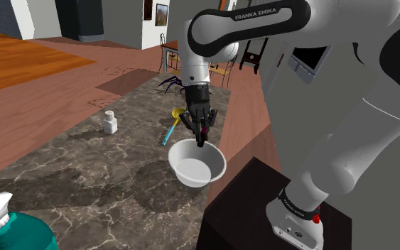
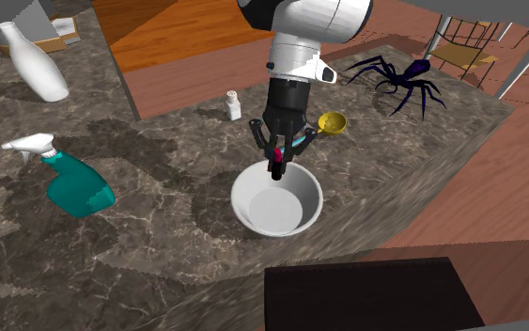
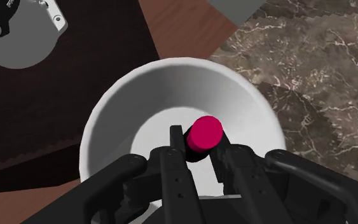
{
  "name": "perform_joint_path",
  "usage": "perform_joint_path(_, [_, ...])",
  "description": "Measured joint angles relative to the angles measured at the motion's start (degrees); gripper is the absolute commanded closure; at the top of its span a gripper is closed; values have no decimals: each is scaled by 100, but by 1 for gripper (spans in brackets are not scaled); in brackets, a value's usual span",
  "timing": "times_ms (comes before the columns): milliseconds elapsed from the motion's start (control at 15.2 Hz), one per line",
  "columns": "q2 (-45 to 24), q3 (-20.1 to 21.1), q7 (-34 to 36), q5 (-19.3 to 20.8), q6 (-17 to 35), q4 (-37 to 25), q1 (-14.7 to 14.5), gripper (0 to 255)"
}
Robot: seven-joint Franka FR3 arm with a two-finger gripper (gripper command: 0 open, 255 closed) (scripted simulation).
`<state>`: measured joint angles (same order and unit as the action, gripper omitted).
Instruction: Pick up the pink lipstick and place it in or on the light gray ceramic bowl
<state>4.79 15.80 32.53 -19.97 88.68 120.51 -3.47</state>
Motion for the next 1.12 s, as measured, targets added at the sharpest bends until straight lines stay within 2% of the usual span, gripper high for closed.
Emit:
perform_joint_path(660, [-260, 40, -173, 18, 744, 511, -24, 255])
perform_joint_path(1056, [-273, 38, -195, 21, 806, 561, -22, 255])
perform_joint_path(1122, [-273, 38, -195, 21, 806, 561, -22, 0])
